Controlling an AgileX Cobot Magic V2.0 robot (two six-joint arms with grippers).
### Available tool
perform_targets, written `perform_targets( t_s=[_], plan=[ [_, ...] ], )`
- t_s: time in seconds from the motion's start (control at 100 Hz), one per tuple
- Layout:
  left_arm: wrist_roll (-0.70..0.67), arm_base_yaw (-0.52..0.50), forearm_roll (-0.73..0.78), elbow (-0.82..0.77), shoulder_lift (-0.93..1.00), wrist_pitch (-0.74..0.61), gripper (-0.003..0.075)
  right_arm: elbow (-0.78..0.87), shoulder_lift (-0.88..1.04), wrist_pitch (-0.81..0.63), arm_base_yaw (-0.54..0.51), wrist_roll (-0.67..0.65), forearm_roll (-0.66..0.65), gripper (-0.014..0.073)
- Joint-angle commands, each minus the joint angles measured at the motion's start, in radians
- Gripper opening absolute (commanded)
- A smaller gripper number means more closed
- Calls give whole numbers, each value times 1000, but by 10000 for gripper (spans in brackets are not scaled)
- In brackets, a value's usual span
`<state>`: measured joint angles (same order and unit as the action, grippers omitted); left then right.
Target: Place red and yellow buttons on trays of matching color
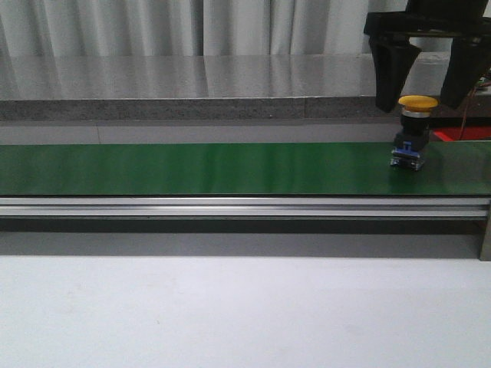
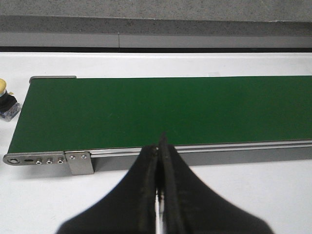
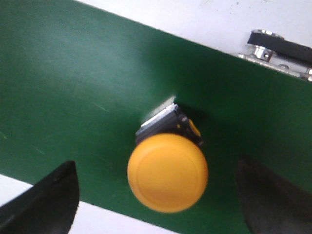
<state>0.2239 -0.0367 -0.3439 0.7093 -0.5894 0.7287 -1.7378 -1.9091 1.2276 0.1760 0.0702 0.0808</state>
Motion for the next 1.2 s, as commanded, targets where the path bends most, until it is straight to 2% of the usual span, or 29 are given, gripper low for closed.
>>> perform_targets(
  t_s=[0.0, 0.08, 0.15, 0.2, 0.35, 0.43, 0.74, 1.04, 1.19],
  plan=[
    [0, 9, -29, 30, -4, -66, -19, -23, 36, -38, -4, -3, -23, 638],
    [0, 9, -29, 30, -4, -66, -20, -23, 24, -53, -6, -21, -58, 632],
    [0, 9, -29, 30, -4, -66, -19, -23, 12, -56, -10, -35, -81, 574],
    [0, 9, -29, 30, -4, -66, -19, -23, 8, -52, -13, -45, -81, 498],
    [0, 9, -29, 30, -4, -66, -19, -23, 8, -31, -33, -59, -86, 191],
    [0, 9, -29, 30, -4, -66, -20, -23, 9, -24, -41, -70, -87, 101],
    [0, 9, -29, 30, -4, -66, -19, 30, 142, -13, -69, -105, -96, 95],
    [0, 9, -29, 30, -4, -66, -19, 384, 456, -211, -143, -143, -175, 95],
    [0, 9, -29, 30, -4, -66, -19, 547, 570, -284, -232, -143, -183, 95]
  ],
)
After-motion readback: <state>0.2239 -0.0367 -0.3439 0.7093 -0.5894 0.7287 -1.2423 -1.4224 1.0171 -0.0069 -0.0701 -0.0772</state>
